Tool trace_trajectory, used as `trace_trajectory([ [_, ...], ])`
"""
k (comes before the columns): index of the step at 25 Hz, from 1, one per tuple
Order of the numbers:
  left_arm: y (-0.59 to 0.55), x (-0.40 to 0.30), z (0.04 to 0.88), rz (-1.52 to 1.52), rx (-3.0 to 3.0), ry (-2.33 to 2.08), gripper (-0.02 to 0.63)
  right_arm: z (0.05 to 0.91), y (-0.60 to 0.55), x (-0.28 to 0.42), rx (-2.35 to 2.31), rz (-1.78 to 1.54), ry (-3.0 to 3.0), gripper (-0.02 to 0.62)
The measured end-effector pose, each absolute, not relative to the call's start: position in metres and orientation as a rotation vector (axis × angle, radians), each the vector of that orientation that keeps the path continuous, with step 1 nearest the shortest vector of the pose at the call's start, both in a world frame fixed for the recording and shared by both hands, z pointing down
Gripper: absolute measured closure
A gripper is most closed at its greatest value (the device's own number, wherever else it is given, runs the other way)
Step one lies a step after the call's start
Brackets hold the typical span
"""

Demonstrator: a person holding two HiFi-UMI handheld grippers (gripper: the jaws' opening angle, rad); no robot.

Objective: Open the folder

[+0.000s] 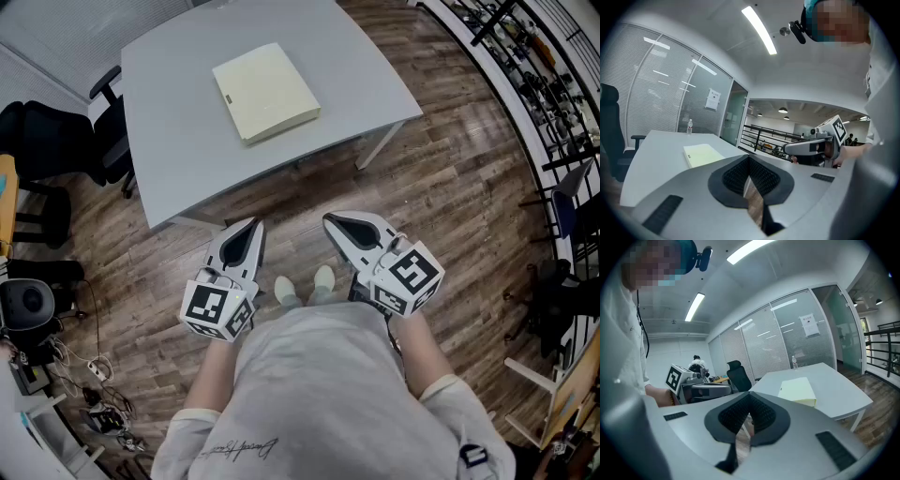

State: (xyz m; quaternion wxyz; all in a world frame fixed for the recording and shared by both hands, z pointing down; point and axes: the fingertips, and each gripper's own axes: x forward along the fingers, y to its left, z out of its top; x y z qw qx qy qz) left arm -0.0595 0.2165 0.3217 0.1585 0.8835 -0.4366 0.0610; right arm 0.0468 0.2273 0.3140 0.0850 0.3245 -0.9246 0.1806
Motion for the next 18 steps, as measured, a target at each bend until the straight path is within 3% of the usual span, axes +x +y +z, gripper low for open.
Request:
trace_trajectory([
  [18, 0.217, -0.038, 0.324, 0.164, 2.502, -1.291, 0.598, 0.317, 0.229, 0.048, 0.837, 0.582, -2.816, 0.575],
])
